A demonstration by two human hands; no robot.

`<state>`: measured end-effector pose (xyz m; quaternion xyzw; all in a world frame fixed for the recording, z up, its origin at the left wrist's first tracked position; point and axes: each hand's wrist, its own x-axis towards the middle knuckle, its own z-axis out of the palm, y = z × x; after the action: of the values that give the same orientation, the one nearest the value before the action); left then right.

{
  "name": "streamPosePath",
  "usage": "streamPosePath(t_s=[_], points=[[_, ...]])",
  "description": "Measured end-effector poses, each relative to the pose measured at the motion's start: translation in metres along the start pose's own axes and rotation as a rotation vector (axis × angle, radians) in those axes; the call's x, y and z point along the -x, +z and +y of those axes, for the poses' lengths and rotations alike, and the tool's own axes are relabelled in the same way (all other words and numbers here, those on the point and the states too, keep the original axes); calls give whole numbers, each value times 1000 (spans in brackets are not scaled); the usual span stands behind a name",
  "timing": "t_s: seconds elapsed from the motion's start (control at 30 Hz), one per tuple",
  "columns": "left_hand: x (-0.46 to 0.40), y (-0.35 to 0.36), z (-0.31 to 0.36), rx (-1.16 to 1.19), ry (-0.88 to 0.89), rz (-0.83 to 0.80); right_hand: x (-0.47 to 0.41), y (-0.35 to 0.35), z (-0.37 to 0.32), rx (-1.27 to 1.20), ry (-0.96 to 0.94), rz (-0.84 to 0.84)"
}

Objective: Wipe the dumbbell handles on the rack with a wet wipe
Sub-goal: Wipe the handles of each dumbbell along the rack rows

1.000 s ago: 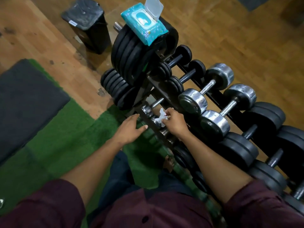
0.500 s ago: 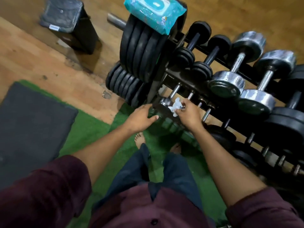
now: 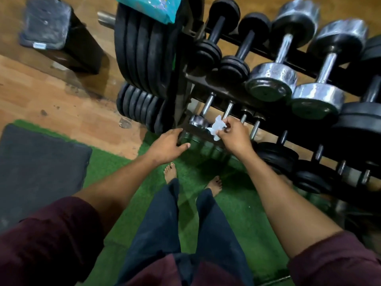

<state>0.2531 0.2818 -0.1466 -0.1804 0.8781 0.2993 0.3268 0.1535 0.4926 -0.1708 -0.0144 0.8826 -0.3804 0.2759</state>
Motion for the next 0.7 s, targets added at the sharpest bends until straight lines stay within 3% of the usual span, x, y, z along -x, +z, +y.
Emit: streamPosePath(t_s=[0.33, 0.7], points=[[-94, 25, -20, -18, 24, -61, -53, 43, 44, 25, 39, 94], [-228, 85, -51, -70, 45, -48, -128, 104, 103, 21, -42, 281]])
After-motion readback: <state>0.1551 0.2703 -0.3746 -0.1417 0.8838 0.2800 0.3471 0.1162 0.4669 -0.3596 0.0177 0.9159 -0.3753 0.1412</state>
